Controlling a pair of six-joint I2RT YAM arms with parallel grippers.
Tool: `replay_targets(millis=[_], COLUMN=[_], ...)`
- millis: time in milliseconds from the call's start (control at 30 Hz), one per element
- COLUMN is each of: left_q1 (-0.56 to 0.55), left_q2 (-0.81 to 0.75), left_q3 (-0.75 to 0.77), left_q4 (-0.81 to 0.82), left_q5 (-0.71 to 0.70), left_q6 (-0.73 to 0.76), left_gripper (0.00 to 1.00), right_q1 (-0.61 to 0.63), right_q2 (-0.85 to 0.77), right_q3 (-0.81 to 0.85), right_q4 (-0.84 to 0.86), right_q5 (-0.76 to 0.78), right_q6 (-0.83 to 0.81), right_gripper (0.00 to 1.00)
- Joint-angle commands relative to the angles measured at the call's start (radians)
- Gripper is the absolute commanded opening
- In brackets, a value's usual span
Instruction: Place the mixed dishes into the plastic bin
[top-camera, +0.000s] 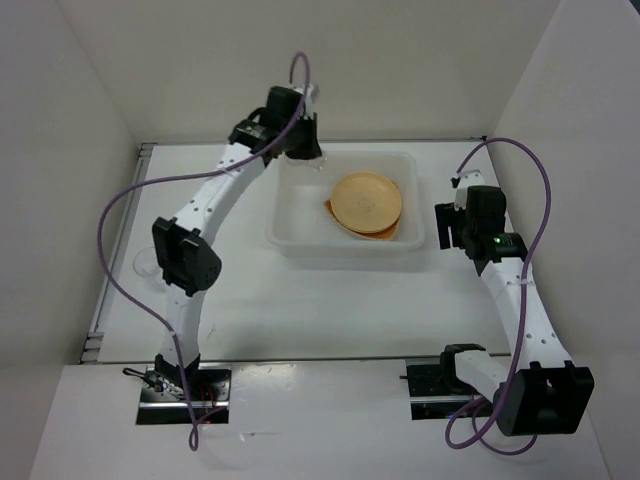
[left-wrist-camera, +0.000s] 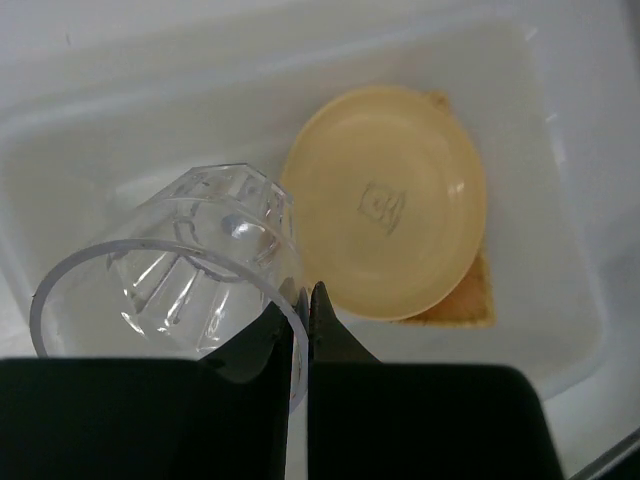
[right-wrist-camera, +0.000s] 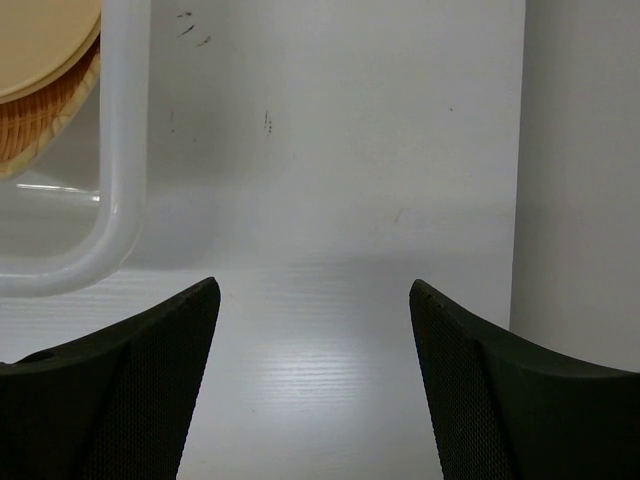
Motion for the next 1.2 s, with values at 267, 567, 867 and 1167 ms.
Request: replay_targets(millis=[267, 567, 867, 1167], left_q1=[-0.078, -0.078, -0.087, 0.02], left_q2=[0.268, 0.342, 0.241, -0.221], left_q3=[0.197, 0.227, 0.437, -0.008], left_q4=[-0.221, -0.233, -0.371, -0.591], left_q5=[-0.394, -0.346, -0.464, -0.731], left_q6=[-0.047, -0.065, -0.094, -0.283], left_gripper=[0.0, 0.24, 0.71, 0.96], right_q1=[0.003, 0.003, 0.003, 0.003], right_q2=[-0.003, -0.012, -0.012, -0.003], right_q3=[-0.005, -0.005, -0.005, -0.005], right_q4=[0.049, 0.049, 0.049, 0.049], right_q5=[-0.005, -0.005, -0.014, -0.023], right_q6=[-0.002, -0.002, -0.011, -0.011], right_gripper=[0.82, 0.83, 0.83, 0.83])
